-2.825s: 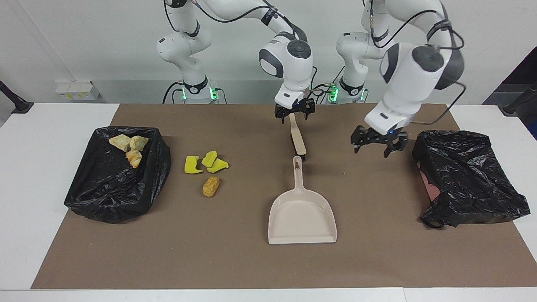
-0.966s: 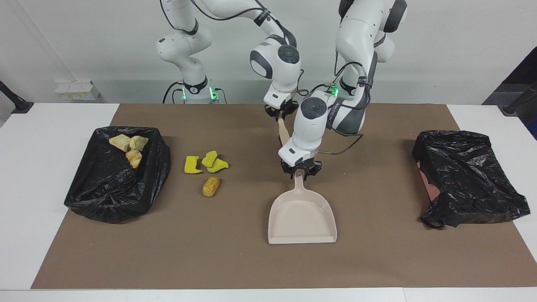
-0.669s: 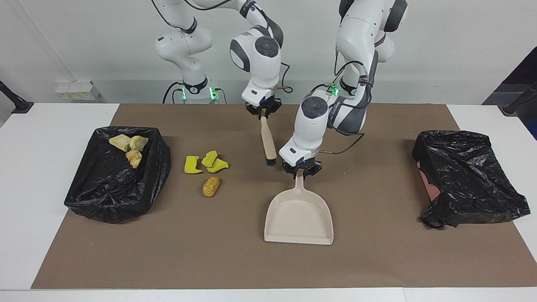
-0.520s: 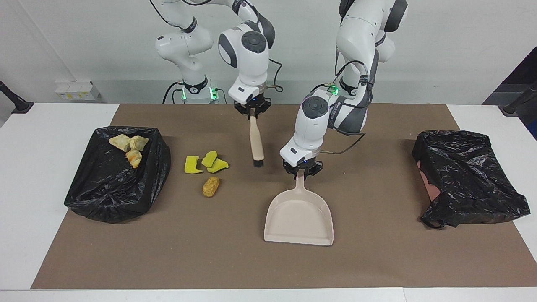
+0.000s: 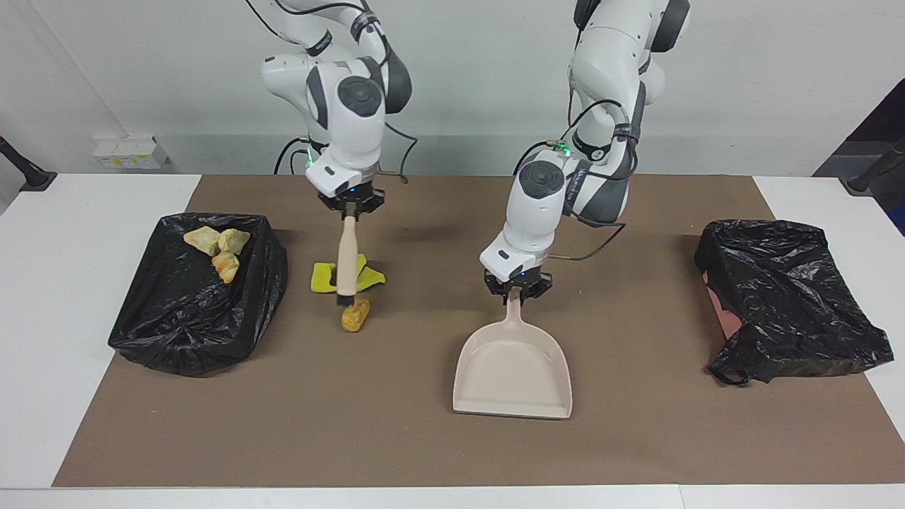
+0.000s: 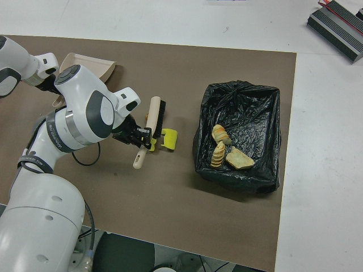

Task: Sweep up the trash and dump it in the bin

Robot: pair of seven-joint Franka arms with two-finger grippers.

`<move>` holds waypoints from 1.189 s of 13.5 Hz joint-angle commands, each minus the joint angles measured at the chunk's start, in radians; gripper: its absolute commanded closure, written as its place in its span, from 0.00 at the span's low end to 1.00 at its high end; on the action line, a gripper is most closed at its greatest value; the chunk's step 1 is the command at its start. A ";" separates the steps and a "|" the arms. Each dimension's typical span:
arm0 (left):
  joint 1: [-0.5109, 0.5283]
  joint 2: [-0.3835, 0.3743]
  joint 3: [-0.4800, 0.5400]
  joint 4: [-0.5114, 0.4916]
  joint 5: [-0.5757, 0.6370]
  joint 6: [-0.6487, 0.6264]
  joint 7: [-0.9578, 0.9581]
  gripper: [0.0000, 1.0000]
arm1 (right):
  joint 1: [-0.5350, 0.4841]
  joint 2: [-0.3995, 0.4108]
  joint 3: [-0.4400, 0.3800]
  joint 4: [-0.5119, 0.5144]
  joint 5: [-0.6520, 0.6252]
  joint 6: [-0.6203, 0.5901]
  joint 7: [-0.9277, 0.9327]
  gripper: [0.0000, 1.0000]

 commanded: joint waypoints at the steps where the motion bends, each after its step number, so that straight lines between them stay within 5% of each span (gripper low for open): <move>1: 0.037 -0.061 -0.002 -0.014 0.019 -0.083 0.166 1.00 | -0.071 0.006 0.012 -0.043 -0.087 0.036 -0.054 1.00; 8: 0.166 -0.061 -0.002 0.030 0.022 -0.186 0.702 1.00 | -0.025 0.112 0.019 -0.045 -0.022 0.081 -0.075 1.00; 16: 0.163 -0.069 -0.001 0.006 0.049 -0.174 1.197 1.00 | 0.081 0.079 0.016 0.034 0.151 0.010 0.015 1.00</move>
